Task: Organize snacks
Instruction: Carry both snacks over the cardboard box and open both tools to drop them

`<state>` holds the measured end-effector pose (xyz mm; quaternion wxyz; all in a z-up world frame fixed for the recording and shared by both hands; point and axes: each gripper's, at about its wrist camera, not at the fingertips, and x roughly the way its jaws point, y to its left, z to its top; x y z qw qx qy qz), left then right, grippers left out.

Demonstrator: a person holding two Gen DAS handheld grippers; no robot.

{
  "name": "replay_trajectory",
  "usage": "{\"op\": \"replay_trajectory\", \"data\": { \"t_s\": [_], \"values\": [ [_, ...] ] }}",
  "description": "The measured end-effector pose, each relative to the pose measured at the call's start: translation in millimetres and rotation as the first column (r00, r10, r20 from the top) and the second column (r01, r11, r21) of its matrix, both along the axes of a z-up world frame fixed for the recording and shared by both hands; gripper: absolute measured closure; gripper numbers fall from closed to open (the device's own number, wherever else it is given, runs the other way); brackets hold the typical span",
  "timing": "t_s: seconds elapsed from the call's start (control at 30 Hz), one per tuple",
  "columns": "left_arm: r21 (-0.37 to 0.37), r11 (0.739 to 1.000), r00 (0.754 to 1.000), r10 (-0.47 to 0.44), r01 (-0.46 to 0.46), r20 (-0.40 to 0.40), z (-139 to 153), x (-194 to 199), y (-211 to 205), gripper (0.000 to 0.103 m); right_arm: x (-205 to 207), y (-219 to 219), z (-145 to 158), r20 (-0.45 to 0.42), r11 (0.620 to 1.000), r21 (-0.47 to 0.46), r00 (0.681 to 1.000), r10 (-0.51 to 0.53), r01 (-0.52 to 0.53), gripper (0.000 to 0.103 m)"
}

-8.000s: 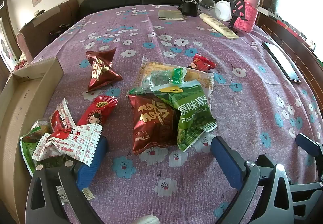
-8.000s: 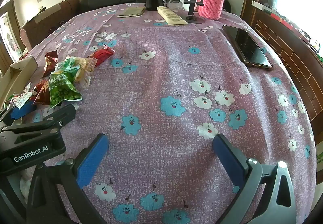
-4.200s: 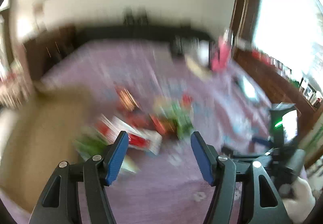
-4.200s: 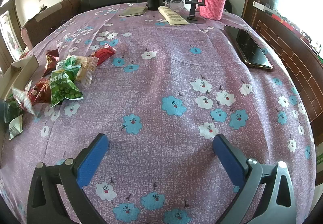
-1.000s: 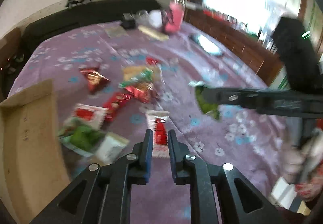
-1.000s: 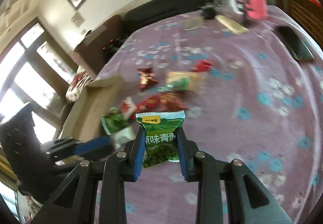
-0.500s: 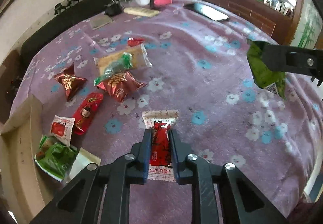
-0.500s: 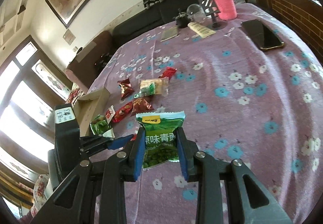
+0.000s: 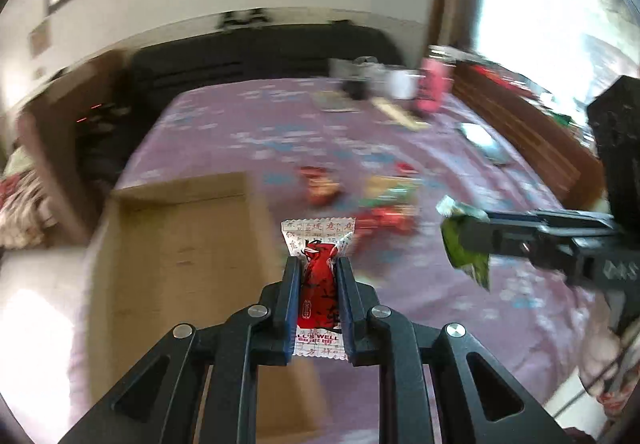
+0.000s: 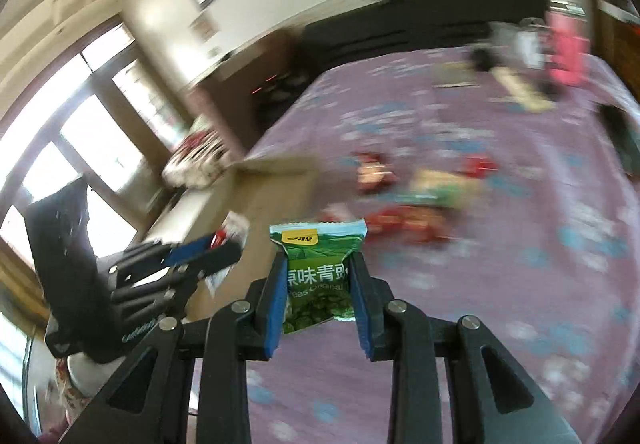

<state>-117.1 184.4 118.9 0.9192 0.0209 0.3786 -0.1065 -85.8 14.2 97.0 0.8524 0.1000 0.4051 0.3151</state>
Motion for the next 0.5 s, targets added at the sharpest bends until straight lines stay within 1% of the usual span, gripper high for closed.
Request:
{"op": "replay_trajectory", "data": {
  "t_s": [0.07,0.13,0.2,0.27,0.37,0.5],
  "values": [
    [0.016,0.999,0.999,0.049,-0.048,-0.011,-4.2,5.5,22.5,0.086,8.0,36.9,0.8,-0.015,0.998,-0.002,0.998,0.060,-0.061,0.074],
    [0.037,0.993,0.993,0.114,-0.113,-0.029,-15.2,14.8,48.4,0.086,14.7,73.7,-3.3,-0.025,0.995,-0.028,0.995,0.095,-0.096,0.074],
    [0.041,0.987,0.986,0.160,-0.158,-0.045,-26.1,21.3,67.5,0.085,21.8,102.2,-13.1,-0.055,0.991,-0.036,0.990,0.128,-0.131,0.074],
    [0.044,0.977,0.974,0.213,-0.210,-0.072,-39.8,27.1,88.9,0.085,29.9,128.0,-26.7,-0.092,0.986,-0.054,0.984,0.151,-0.157,0.074],
    [0.043,0.967,0.962,0.255,-0.252,-0.100,-54.8,30.9,110.8,0.083,34.4,158.0,-48.7,-0.118,0.978,-0.097,0.978,0.174,-0.185,0.074],
    [0.024,0.959,0.949,0.283,-0.282,-0.137,-74.9,32.9,129.5,0.083,37.2,180.7,-68.6,-0.134,0.969,-0.135,0.972,0.191,-0.209,0.074]
  ]
}}
